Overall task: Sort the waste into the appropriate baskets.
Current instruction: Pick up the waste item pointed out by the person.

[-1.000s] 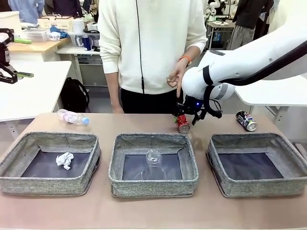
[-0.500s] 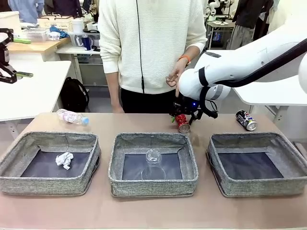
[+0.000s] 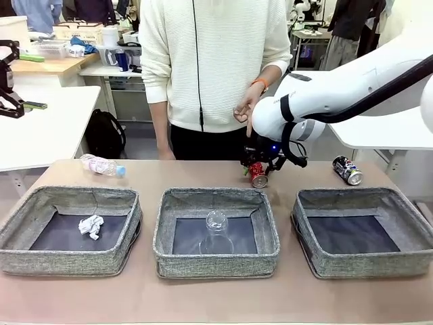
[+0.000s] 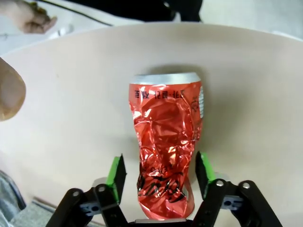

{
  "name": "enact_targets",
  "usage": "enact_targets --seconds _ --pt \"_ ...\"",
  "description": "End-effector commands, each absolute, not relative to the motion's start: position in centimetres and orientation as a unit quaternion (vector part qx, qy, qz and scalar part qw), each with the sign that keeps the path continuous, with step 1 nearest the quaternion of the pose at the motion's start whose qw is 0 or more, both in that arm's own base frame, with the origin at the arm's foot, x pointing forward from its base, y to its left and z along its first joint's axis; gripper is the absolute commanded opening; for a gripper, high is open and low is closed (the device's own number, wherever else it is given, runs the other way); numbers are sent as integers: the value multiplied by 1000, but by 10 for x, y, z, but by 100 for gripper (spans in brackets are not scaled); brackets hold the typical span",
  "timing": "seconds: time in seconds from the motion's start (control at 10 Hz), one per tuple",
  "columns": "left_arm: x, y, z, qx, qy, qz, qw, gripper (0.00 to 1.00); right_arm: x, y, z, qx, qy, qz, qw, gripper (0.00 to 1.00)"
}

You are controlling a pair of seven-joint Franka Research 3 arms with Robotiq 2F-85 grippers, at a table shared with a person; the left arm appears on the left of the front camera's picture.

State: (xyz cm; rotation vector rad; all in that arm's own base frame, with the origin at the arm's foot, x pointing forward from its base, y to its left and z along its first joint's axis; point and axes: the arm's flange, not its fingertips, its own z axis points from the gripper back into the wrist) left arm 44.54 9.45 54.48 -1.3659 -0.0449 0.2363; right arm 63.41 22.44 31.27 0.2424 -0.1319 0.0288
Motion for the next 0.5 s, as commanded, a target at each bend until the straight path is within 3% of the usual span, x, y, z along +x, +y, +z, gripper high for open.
enact_targets --seconds 0.0,0.3,0.4 --pt "444 95 548 -635 -22 105 765 100 639 226 312 100 -64 7 993 0" --pt "444 95 548 -635 -22 105 765 100 639 225 312 97 -61 9 993 3" --pt "444 95 548 -635 -22 105 765 100 639 225 311 96 -61 8 993 0"
